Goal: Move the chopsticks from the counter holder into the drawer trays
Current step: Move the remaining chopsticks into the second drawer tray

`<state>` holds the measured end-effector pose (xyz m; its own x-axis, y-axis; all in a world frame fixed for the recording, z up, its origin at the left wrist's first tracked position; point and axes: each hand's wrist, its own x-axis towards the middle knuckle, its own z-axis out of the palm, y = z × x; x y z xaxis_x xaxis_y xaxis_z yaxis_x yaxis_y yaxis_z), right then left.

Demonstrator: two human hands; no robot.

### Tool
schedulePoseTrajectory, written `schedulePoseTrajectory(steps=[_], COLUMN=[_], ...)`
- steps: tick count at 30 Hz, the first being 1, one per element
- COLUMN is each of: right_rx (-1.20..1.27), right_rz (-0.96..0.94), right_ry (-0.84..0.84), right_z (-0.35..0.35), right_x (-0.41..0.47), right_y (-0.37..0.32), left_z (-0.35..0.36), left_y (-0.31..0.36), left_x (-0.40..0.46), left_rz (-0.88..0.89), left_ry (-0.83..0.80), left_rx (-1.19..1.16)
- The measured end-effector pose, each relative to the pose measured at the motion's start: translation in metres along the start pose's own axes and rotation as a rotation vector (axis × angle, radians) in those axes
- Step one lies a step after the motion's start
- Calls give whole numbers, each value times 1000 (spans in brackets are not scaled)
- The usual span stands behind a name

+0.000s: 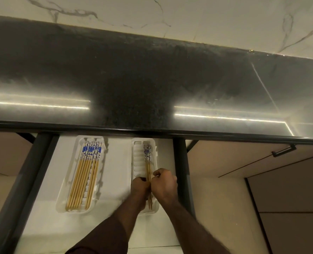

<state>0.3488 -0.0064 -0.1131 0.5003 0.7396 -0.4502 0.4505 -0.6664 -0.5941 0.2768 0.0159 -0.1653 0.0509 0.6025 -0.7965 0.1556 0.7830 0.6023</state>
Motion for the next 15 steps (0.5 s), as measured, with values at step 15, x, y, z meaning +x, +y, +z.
schedulePoseTrajectory(steps=[15], right_rx=[65], right_rz=[14], right_ry=[-1], right_z=[-7], right_x=[2], right_y=[7], left_z=[10], left_y=[-8], left_x=[-4], left_rz=[149], left_ry=[106], left_rx=[275])
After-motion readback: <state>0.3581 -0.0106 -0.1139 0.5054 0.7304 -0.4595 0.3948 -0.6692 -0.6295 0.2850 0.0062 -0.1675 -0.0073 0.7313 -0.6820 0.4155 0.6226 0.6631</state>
